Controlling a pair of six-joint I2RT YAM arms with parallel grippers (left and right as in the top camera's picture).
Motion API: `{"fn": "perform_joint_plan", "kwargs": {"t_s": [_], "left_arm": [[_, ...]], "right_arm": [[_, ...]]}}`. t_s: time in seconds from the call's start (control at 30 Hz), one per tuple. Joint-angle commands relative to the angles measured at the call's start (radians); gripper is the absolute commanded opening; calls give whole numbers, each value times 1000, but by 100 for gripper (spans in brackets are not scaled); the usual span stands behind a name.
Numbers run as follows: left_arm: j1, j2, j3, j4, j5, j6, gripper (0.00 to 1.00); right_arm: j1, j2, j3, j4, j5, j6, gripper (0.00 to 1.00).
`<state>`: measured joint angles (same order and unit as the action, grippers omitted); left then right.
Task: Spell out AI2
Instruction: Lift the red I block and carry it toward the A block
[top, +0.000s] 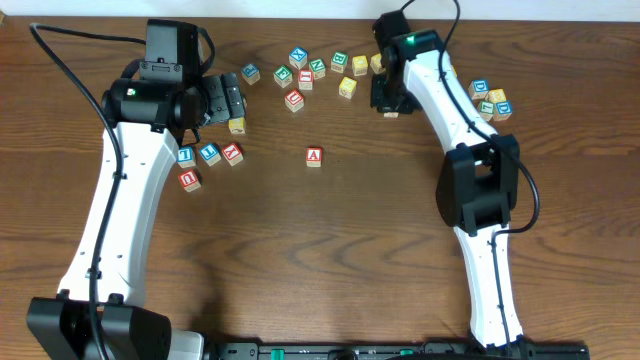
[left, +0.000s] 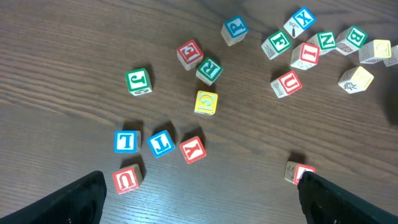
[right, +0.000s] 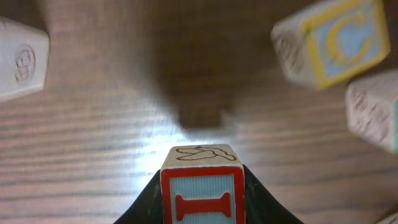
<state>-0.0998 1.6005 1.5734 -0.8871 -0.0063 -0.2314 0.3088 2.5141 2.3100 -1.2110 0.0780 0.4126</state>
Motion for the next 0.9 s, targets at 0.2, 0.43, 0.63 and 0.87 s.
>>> {"fn": "perform_joint_plan", "kwargs": {"t_s": [0.2, 0.43, 0.63, 0.87], "left_arm": [[2, -13, 9, -3, -12, 10, 98], [2, -13, 9, -3, -12, 10, 98], [2, -13, 9, -3, -12, 10, 98], [2, -13, 9, -3, -12, 10, 98]], "right_arm": [[94, -27, -138, 28, 40, 254, 24], [122, -33, -179, 66, 35, 273, 34], [110, -63, -138, 58, 34, 55, 63], [91, -77, -64, 50, -44, -459, 75]]}}
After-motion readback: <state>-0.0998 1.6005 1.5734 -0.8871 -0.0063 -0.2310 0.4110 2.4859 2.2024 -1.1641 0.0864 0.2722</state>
